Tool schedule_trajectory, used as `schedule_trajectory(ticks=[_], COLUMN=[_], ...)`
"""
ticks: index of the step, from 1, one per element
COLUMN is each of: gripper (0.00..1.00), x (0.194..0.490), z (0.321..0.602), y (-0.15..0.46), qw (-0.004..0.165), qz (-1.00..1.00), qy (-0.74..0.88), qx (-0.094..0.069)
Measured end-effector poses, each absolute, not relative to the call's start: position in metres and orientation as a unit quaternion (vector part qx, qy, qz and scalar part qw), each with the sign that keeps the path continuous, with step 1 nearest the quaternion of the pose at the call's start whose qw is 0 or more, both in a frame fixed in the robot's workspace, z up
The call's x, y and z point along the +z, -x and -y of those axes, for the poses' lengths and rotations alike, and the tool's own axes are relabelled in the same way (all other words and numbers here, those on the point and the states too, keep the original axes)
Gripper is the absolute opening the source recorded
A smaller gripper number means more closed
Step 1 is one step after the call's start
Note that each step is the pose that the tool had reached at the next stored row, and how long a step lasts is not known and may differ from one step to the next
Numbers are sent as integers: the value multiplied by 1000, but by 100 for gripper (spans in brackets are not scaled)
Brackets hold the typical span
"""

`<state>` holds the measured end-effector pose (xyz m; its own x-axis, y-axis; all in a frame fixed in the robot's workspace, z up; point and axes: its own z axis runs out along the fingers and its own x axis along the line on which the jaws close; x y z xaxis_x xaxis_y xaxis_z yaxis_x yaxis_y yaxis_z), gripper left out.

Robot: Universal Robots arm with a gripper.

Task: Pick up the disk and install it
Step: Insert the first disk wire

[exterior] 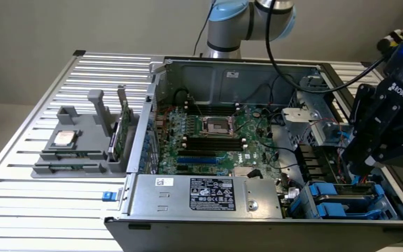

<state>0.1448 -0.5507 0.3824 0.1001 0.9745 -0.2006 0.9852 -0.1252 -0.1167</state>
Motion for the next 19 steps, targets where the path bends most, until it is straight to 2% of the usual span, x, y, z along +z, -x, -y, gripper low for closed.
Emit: schedule_trajectory(ticks=[19], gripper=[36], x=[374], z=[536], y=[-149], qw=[23], qz=[-665], qy=[-738], qx=[-113])
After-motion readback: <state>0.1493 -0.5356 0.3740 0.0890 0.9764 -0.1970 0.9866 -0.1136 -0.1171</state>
